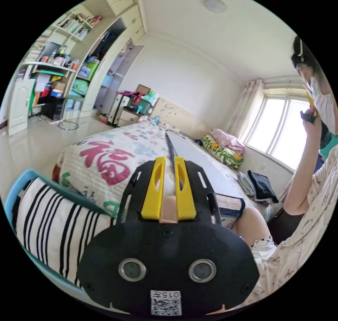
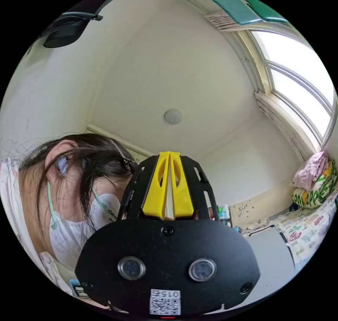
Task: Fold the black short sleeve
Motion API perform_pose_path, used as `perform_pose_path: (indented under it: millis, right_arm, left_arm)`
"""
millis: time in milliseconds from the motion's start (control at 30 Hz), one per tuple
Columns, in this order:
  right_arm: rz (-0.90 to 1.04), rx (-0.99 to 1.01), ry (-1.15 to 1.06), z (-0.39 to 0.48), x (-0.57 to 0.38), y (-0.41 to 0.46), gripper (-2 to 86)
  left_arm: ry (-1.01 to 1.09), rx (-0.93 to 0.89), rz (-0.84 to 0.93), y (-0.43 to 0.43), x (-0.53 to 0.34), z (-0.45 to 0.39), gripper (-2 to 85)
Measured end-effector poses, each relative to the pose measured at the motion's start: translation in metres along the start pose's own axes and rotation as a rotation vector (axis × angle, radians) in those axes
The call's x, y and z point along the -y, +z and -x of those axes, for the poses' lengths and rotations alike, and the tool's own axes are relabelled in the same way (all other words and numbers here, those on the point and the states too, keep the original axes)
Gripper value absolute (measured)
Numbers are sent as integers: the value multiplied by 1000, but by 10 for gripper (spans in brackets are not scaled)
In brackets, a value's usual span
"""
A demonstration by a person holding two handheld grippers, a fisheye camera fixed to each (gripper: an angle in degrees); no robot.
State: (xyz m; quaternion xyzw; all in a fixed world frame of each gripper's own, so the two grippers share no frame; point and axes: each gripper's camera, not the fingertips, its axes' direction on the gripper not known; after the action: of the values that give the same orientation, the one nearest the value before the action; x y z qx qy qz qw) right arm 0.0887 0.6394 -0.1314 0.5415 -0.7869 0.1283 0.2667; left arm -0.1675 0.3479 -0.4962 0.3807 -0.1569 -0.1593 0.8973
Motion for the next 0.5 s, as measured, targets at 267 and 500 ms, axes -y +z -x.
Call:
perform_pose_path:
  millis: [267,500]
  right_arm:
    - [5,-63,-255,-58,19,30,-5]
    - [125,-500,-570,-217,-37,88,27]
  left_arm:
    - [224,-143,102,56,3,-42,19]
    - [298,-383,-5,106,2,-48,48]
